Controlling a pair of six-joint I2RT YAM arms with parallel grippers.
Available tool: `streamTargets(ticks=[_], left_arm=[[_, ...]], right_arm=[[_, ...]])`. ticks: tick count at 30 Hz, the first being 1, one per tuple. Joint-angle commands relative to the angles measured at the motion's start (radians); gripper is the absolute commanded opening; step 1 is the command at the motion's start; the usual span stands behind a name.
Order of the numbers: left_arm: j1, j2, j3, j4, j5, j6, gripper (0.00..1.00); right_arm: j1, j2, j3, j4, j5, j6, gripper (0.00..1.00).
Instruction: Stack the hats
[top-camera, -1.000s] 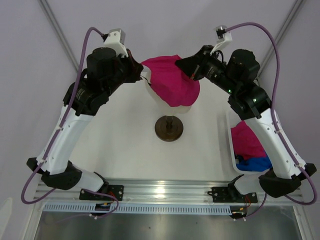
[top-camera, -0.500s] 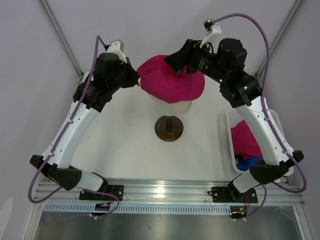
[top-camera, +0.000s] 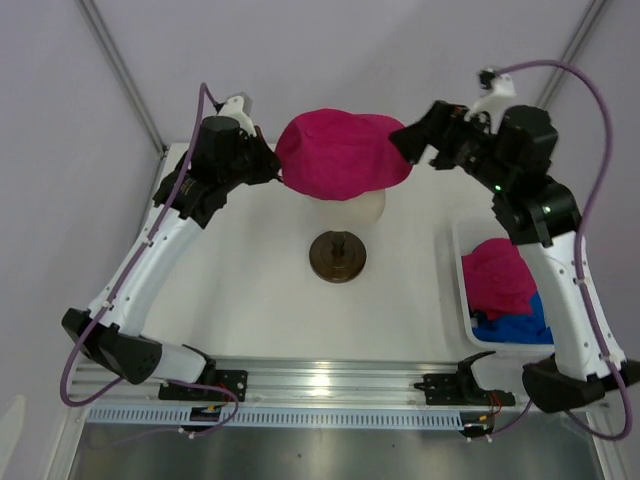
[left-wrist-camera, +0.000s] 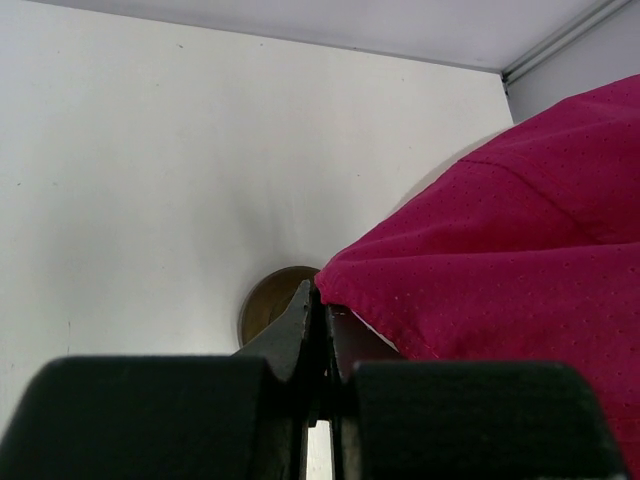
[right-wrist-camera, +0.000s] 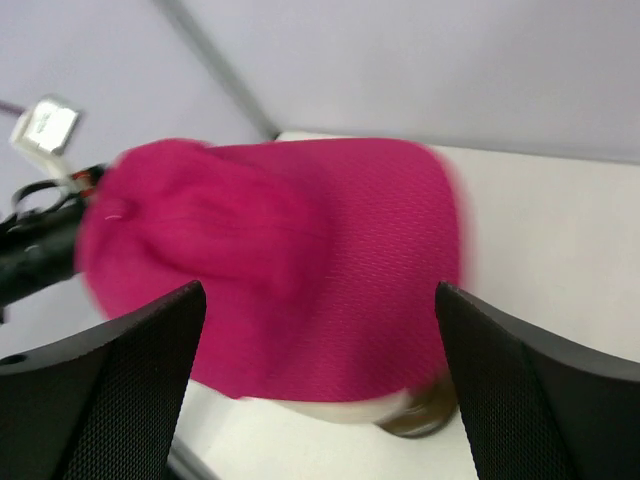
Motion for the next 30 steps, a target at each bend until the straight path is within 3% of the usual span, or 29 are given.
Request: streamTargets(ticks=[1,4,10,14,20,27,30], left_arm=[[0.013,0.024,0.027,0.024,0.056,0.013,0.05],[0.013,0.048,0.061,0.005,0.059,0.029,0.06],[0.013,0.059,0.076,0.013,0.058,0.038,0.07],[0.013,0.06,0.073,0.03,0.053,0.042,0.09],[0.013,0.08,0.095,0.039,0.056,0.052,0.1],[0.013,0.117,0.119,0.036,0.063,0.061,0.09],[0.013,0.129,0.136,0.03,0.064,0.062,0.09]], right_arm=[[-0.206,-0.131,-0.172,0.119,-0.115,0.071,0.99],[-0.316,-0.15,-0.241,0.173,-0.266,0.116,0.99],[-0.33,-0.116,-0.318,0.297,-0.402,0.119,0.99],[-0.332,-0.119,-0.431,0.515,-0.418,0.162,1.0],[-0.333,-0.061,-0.401,0.483,-0.427,0.226,0.94],[-0.334,-0.102,-0.476,0.575,-0.415,0.341,0.77],[-0.335,-0.098,-0.456,0.462,-0.401,0.344,0.77]])
